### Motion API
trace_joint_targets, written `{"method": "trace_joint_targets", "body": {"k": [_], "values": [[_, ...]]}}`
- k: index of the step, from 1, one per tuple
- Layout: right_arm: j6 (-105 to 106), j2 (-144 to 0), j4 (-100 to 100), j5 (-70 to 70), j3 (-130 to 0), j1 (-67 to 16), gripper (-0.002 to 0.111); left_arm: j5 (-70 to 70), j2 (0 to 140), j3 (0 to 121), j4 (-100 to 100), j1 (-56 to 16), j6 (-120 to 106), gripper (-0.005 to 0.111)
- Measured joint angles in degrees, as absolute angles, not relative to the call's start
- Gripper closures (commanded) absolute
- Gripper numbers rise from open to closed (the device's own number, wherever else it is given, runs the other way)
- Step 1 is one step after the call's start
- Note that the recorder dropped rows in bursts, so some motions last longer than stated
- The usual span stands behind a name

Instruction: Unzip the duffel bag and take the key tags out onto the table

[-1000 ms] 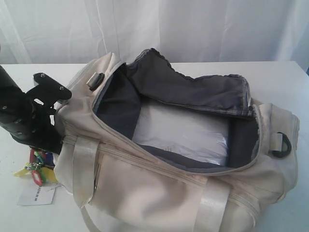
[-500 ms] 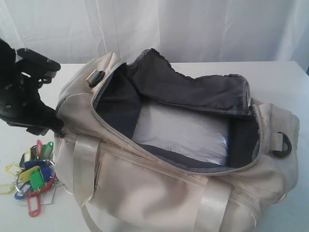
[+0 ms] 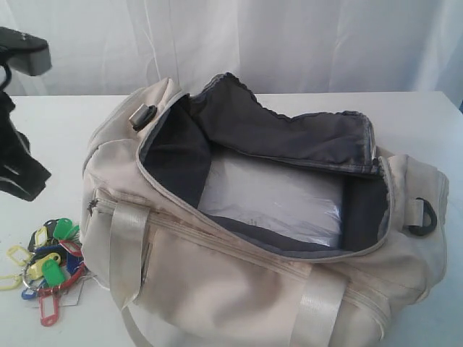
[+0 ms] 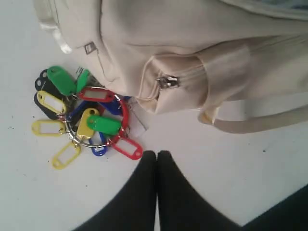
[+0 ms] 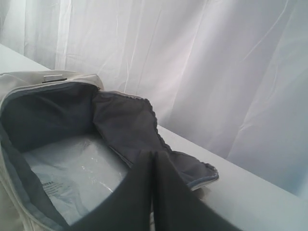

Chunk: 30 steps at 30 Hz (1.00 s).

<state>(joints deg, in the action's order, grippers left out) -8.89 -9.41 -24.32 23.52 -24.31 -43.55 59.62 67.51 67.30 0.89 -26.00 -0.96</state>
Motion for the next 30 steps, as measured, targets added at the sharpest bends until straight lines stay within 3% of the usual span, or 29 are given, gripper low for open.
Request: {"method": "trace_joint_targets", "body": {"k": [6,11,17,30], "values": [[-8.9,-5.5,-24.3,23.4,-23.6,-43.6,0.108,54.5,46.9,63.6,4.2,-26.0,-1.3,0.107],[-9.0,-5.5,-24.3,20.4,-21.2,-43.6,0.108,43.6,30.4,48.6,6.0,-26.0,-1.5,0.107],[-9.0,-5.5,-24.3,19.8,-20.8,-43.6,0.108,36.1,28.4,38.4,6.0,-26.0,-1.5,0.107],[-9.0,-5.5,-24.3,19.8,-20.8,-43.6,0.108,35.5,28.4,37.1,6.1,-26.0,-1.5,0.107]]}}
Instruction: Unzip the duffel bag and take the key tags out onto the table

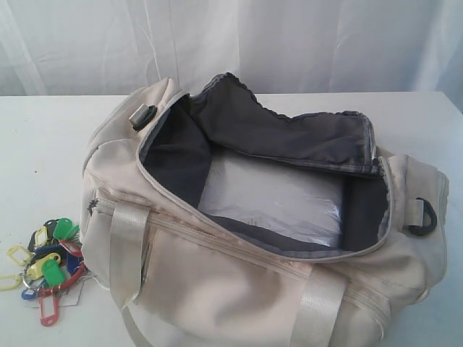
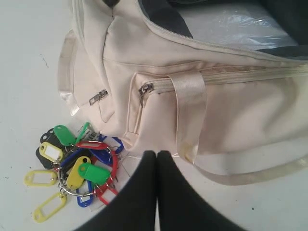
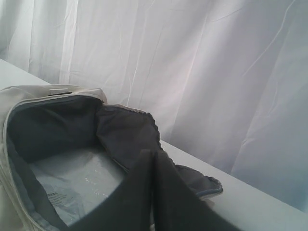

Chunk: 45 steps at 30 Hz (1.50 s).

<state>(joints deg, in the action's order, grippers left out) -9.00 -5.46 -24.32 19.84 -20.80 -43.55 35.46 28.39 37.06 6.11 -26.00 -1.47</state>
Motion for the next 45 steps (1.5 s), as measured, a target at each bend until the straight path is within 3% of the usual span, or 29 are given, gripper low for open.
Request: {"method": "trace_joint_targets", "body": {"k": [8,17,23,35,45], "values": [[-9.0,-5.5,-24.3,19.8,-20.8,-43.6,0.108,35.3,28.4,37.1,6.2,-25.6,-1.5,0.107],[-9.0,-5.5,-24.3,19.8,-20.8,-43.6,0.108,35.3,27.6,37.1,6.2,-16.3,-1.5,0.107],[-9.0,-5.5,-24.3,19.8,-20.8,-43.6,0.108,35.3,21.0,37.1,6.2,-10.0,-1.5,0.107],[-9.0,-5.5,-24.3,19.8,-20.8,-43.6,0.108,35.3,10.3,37.1,6.2,-9.3,-1.5,0.107],[-9.0,-5.5,-24.3,19.8,-20.8,-43.6,0.108,35.5,0.4,37.1,6.2,-1.7,-1.5,0.107]]}}
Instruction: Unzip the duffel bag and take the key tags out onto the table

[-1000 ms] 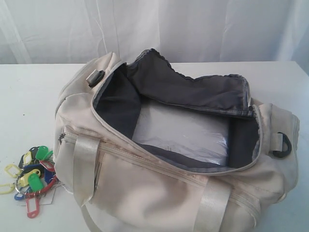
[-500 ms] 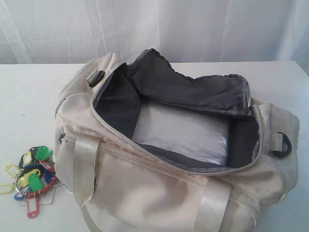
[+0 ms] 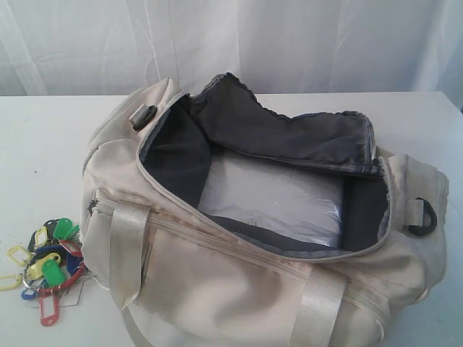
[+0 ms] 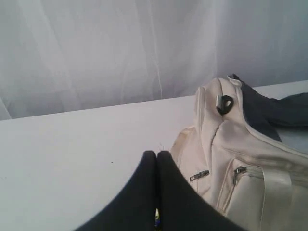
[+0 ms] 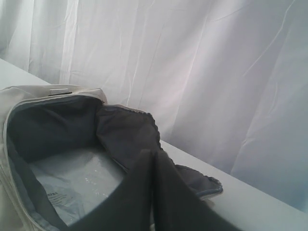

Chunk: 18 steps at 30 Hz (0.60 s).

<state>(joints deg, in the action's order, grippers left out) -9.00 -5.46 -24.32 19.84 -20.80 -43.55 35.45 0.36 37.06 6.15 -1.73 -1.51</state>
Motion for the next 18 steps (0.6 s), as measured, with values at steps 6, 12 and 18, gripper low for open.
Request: {"method": "trace_joint_targets", "body": {"k": [6,12,18], "values": [[-9.0,-5.5,-24.3,19.8,-20.8,-43.6,0.108,32.3,0.3,33.8,6.2,0.0,-1.5,0.107],[-9.0,-5.5,-24.3,19.8,-20.8,-43.6,0.108,23.2,0.4,23.3,6.2,0.1,-1.5,0.107],[-9.0,-5.5,-24.3,19.8,-20.8,-43.6,0.108,15.8,0.4,10.3,6.2,3.2,-1.5,0.107]]}}
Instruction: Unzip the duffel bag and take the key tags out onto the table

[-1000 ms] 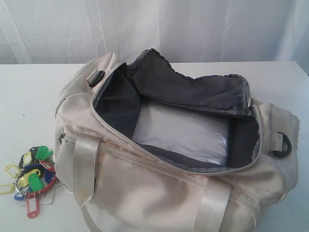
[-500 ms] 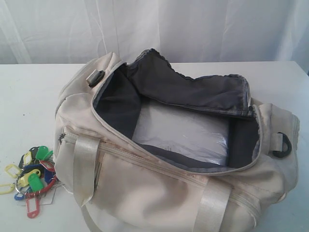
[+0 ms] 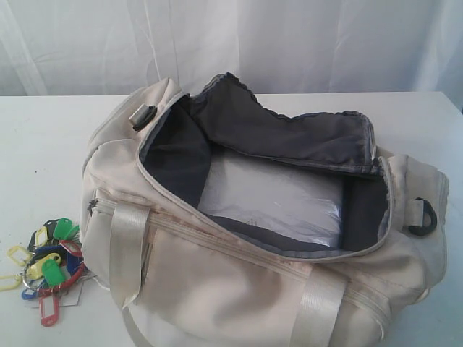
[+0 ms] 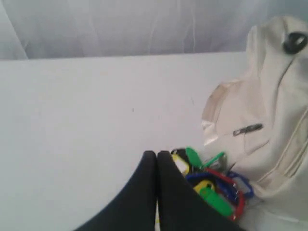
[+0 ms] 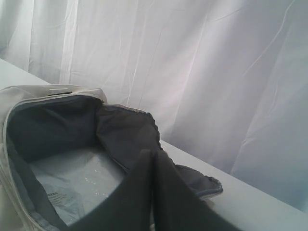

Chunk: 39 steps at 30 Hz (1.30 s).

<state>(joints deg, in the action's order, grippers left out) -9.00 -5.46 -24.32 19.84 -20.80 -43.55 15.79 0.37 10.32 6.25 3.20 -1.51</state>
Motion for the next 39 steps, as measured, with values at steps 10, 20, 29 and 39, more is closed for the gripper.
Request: {"method": "trace_joint_targets", "body": {"k": [10,20,29,39], "values": [[-9.0,-5.5,-24.3,19.8,-20.8,-43.6,0.108,10.5,0.2,0.2,5.3,5.9,-1.5,0.107],[-9.0,-5.5,-24.3,19.8,-20.8,-43.6,0.108,8.8,0.2,0.2,5.1,4.8,-1.6,0.107],[-9.0,-5.5,-24.3,19.8,-20.8,-43.6,0.108,8.8,0.2,0.2,5.1,4.8,-1.6,0.107],[-9.0,-5.5,-24.3,19.8,-20.8,-43.6,0.108,8.8,0.2,0.2,4.5,4.6,-1.6,0.107]]}}
